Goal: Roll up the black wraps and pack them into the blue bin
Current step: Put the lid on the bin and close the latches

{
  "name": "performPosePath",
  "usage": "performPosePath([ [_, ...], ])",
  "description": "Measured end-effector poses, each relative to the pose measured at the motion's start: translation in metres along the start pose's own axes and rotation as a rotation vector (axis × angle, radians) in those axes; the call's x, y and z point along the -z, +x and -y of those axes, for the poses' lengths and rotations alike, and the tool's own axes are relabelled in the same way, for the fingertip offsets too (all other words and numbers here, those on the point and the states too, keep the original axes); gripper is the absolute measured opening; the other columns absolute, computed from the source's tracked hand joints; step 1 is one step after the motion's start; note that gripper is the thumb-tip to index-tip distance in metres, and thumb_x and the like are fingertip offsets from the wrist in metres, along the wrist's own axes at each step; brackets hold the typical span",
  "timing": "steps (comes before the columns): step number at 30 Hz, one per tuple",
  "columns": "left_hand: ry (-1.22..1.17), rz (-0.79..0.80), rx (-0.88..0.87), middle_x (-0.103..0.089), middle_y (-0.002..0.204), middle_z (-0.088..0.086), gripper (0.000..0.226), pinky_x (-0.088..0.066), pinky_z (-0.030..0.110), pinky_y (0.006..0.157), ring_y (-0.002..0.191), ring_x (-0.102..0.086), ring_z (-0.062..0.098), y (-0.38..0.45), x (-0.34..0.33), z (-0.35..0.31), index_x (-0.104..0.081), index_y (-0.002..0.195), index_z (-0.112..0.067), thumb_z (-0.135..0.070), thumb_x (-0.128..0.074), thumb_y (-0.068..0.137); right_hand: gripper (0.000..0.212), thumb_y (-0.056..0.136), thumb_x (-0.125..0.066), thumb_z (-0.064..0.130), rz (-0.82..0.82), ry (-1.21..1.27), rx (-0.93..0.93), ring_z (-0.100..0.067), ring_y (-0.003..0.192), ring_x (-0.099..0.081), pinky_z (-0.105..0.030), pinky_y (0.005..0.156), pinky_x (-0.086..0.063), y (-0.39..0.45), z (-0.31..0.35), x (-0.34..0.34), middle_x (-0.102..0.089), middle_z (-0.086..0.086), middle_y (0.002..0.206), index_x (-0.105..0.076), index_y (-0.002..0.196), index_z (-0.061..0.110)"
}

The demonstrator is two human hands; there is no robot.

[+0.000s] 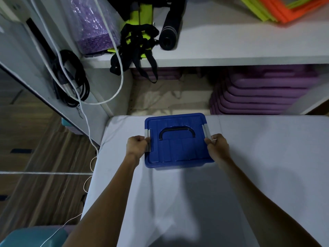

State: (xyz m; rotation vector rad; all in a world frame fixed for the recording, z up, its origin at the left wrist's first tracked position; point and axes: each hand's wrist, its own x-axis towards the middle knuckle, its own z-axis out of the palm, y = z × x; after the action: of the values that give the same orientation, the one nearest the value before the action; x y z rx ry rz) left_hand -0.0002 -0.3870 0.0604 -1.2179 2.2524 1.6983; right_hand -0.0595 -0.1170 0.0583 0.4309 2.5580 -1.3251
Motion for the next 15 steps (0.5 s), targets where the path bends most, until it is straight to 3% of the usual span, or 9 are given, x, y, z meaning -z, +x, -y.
performPosePath([
  [2, 0.02, 0.035, -0.033, -0.063, 0.07, 0.005, 0.022, -0.055, 0.033, 0.067, 0.066, -0.057, 0.021, -0.009, -0.016, -0.012, -0.063, 0.07, -0.004, -0.012, -0.06, 0.091, 0.013, 0.095, -0.055, 0.018, -0.022, 0.011, -0.01, -0.021, 0.078, -0.053, -0.028, 0.058, -0.038, 0.0, -0.006, 0.019, -0.057, -0.009, 0.094, -0.052, 0.102, 0.008],
  [5, 0.063, 0.119, -0.079, -0.065, 0.074, 0.008, 0.014, -0.054, 0.033, 0.062, 0.067, -0.058, 0.022, -0.018, -0.049, -0.033, -0.066, 0.08, 0.005, 0.001, -0.054, 0.083, 0.018, 0.093, -0.054, 0.011, -0.047, -0.002, 0.001, -0.026, 0.088, -0.054, -0.029, 0.068, -0.04, 0.01, -0.016, 0.054, -0.059, -0.011, 0.099, -0.056, 0.108, 0.002],
  [9, 0.13, 0.141, -0.144, -0.072, 0.085, 0.023, 0.021, -0.06, 0.049, 0.075, 0.075, -0.064, 0.029, -0.025, -0.105, -0.057, -0.068, 0.088, 0.01, 0.003, -0.053, 0.077, 0.017, 0.087, -0.047, 0.0, -0.066, -0.044, 0.044, -0.028, 0.08, -0.055, -0.021, 0.053, -0.035, 0.03, -0.03, 0.107, -0.061, -0.014, 0.089, -0.061, 0.097, -0.001],
  [15, 0.293, 0.072, -0.238, -0.064, 0.073, 0.016, 0.016, -0.054, 0.034, 0.065, 0.068, -0.058, 0.027, -0.034, -0.188, -0.087, -0.063, 0.075, 0.011, 0.003, -0.051, 0.081, 0.018, 0.082, -0.044, -0.003, -0.089, -0.057, -0.032, -0.027, 0.068, -0.053, -0.024, 0.049, -0.037, 0.073, -0.046, 0.157, -0.057, -0.016, 0.08, -0.059, 0.089, -0.009],
])
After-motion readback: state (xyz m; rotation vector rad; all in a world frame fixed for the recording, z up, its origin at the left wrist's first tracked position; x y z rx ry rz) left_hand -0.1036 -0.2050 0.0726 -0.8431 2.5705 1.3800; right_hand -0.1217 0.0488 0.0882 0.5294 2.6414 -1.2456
